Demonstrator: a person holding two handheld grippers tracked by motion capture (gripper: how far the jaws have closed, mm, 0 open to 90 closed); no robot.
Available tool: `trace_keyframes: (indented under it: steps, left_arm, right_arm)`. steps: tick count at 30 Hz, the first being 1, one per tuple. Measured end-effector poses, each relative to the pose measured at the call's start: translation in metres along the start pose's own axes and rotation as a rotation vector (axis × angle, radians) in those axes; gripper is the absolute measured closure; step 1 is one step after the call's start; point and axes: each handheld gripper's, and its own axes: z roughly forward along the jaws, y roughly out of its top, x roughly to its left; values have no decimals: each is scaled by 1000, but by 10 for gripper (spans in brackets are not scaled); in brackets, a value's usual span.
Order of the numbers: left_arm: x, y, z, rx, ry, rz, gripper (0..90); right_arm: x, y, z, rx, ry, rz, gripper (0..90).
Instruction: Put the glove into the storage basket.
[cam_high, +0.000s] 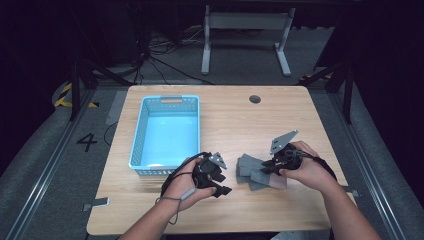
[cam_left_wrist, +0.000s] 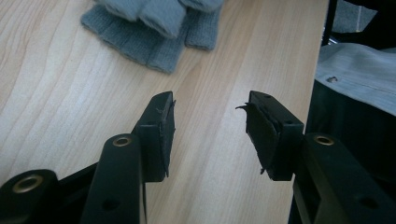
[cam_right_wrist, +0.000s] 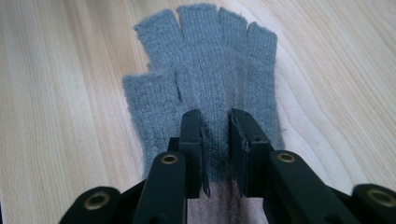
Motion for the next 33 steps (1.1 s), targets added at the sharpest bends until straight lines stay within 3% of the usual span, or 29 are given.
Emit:
trace_keyframes:
  steps: [2,7,13,18,21,25,33]
  left_arm:
    - [0,0,3,-1,0,-2,546]
    - [2,-1,9,5,1,-7,569]
    - [2,1,14,3,4,-2,646]
    - [4,3,19,-22,21,-26,699]
    - [6,6,24,-21,24,-39,711]
    - [8,9,32,0,37,-30,695]
    - [13,12,48,6,46,-62,679]
  right_arm:
    - [1,1,5,22,-6,-26,819]
    - [0,-1,9,29,-3,-15,794]
    - [3,-7,-5,-27,-8,9,761]
    - [1,-23,-23,-87,-53,60,739]
    - [0,-42,-33,-120,-91,109,727]
    - [-1,-55,-37,-130,-110,137,721]
    - [-15,-82,-34,-74,-161,209,701]
